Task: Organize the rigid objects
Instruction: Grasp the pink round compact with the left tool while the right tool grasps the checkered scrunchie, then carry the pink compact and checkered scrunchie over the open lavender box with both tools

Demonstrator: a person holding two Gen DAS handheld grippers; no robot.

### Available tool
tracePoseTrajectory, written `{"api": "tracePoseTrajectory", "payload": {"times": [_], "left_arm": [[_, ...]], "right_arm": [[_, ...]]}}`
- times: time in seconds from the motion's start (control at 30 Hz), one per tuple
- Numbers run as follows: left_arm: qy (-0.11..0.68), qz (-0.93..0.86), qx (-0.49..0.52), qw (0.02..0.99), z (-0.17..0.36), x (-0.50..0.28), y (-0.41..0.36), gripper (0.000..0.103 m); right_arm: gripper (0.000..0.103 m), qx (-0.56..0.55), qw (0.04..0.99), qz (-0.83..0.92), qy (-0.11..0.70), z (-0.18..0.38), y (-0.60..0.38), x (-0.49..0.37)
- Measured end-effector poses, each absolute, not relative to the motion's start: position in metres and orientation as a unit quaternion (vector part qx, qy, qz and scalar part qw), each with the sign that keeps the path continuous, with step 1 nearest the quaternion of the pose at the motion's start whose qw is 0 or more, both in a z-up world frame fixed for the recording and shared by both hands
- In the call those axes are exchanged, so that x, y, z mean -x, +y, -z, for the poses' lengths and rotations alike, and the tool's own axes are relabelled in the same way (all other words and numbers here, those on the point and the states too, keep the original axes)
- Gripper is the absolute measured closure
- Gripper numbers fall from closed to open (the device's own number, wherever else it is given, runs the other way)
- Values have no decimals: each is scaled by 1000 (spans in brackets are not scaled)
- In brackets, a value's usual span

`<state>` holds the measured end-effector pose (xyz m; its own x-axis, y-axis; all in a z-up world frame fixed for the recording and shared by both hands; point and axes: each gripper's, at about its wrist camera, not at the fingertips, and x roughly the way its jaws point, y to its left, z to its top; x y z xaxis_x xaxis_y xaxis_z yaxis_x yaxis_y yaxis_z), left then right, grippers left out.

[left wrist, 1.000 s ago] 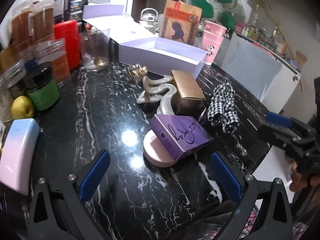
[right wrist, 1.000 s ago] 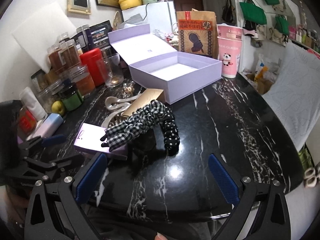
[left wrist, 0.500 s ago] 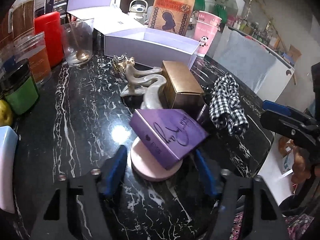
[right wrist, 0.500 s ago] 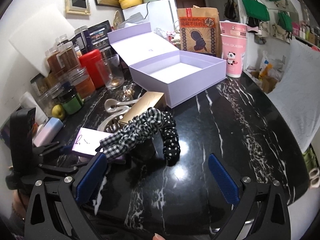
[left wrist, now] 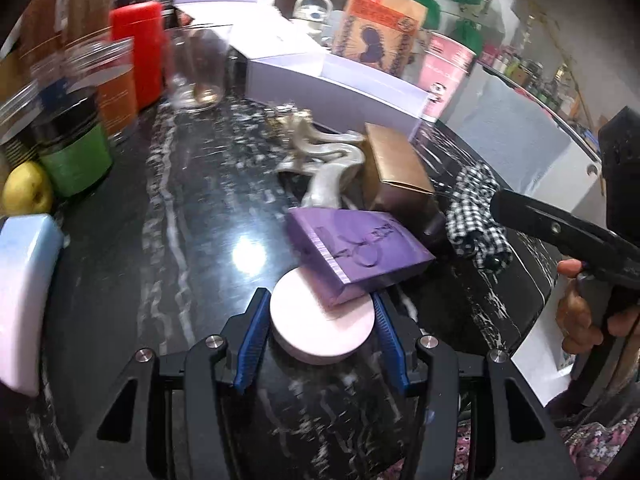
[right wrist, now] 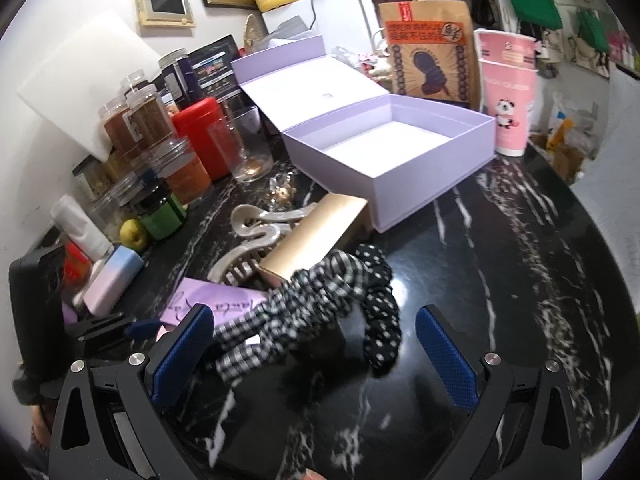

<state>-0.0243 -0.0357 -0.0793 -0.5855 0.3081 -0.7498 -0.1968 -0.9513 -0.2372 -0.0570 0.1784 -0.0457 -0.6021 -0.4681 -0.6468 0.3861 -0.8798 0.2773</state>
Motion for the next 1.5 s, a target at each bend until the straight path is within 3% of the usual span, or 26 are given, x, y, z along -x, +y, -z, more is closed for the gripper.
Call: {"api": "tracePoseTrajectory", "payload": {"times": [0.07, 0.23, 0.33, 0.63, 1.5], "left_arm": [[-75, -889, 434, 130, 77, 23, -44, 52], [-88, -891, 432, 103, 69, 26, -57, 52], [-80, -897, 426, 89, 66, 29, -59, 52], [-103, -898, 422, 60, 59, 35, -74, 52], [-60, -894, 420, 144, 29, 100, -13, 52]], "right_arm": [[15, -380, 242, 891, -57, 49, 176, 62], [30, -400, 264, 874, -74, 60, 171, 77], [53, -399, 272, 872, -79, 62, 170, 81], [74, -378, 296, 874, -81, 52, 171, 80], [75, -368, 227, 899, -75, 17, 209, 97]]}}
